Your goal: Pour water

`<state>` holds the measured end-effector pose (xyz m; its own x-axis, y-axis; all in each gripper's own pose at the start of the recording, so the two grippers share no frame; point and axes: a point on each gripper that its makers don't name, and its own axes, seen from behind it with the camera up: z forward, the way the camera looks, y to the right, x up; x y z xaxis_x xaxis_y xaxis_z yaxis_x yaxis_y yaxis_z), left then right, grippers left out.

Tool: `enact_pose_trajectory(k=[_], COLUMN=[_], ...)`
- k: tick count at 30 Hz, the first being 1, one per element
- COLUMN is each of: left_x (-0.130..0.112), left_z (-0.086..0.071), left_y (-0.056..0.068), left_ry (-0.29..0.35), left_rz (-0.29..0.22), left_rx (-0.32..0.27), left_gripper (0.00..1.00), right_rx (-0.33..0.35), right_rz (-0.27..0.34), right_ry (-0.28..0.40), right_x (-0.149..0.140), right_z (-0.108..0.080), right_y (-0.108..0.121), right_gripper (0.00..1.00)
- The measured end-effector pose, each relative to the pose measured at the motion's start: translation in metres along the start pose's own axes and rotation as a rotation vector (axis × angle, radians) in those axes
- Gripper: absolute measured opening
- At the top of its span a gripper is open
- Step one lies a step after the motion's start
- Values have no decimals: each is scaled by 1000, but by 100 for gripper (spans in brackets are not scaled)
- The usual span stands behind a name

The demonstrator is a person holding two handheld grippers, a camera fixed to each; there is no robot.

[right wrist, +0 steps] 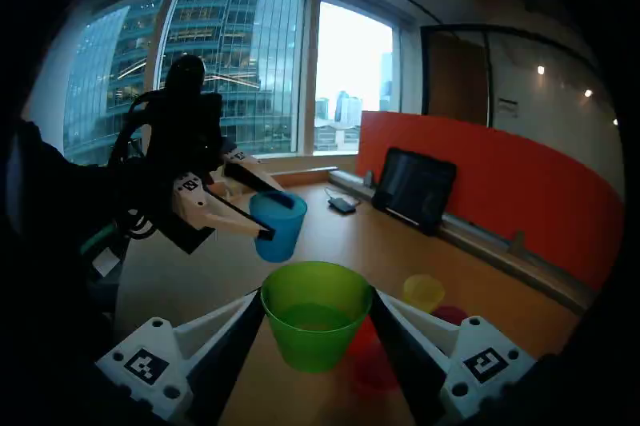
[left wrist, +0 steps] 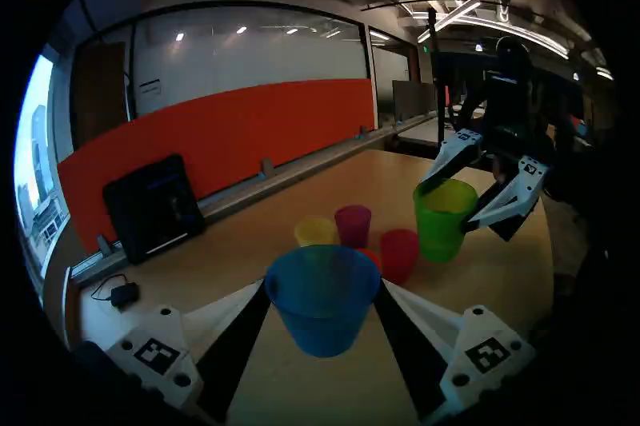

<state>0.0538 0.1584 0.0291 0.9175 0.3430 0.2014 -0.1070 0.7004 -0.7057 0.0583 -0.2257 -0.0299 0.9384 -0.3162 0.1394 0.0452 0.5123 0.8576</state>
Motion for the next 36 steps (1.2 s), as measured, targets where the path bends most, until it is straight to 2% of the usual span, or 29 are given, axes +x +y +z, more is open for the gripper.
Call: enact_pose_trajectory(k=[14, 26, 36], left_x=[-44, -70, -89], left_z=[13, 26, 34], left_y=[20, 30, 34], left_ry=[-115, -174, -217], left_rz=[54, 72, 79], left_rx=[-65, -114, -133], left_gripper=[88, 88, 88], right_rx=[66, 93, 111], right_rz=[-14, -35, -54], right_ry=[-117, -201, -260], right_x=[-38, -70, -94], right_z=[14, 25, 31], right_y=[-11, -16, -19], right_gripper=[93, 93, 94])
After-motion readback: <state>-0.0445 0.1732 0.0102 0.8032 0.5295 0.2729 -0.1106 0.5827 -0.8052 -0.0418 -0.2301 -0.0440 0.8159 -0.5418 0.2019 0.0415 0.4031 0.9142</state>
